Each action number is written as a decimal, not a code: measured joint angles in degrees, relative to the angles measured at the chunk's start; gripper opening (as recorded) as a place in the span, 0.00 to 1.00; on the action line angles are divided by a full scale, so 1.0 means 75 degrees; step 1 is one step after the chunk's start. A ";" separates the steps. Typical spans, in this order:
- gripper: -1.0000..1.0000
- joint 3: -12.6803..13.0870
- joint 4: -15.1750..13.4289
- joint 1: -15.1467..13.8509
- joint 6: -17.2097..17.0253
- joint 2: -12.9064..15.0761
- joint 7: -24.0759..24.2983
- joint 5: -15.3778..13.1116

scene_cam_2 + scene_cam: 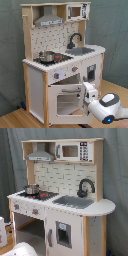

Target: Play with the kitchen

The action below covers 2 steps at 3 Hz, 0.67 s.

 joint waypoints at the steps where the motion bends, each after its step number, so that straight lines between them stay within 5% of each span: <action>1: 1.00 0.0068 -0.0001 0.0371 -0.0679 0.0030 0.0129 0.0000; 2: 1.00 -0.0569 0.0048 0.0744 -0.0777 0.0030 -0.0274 -0.0131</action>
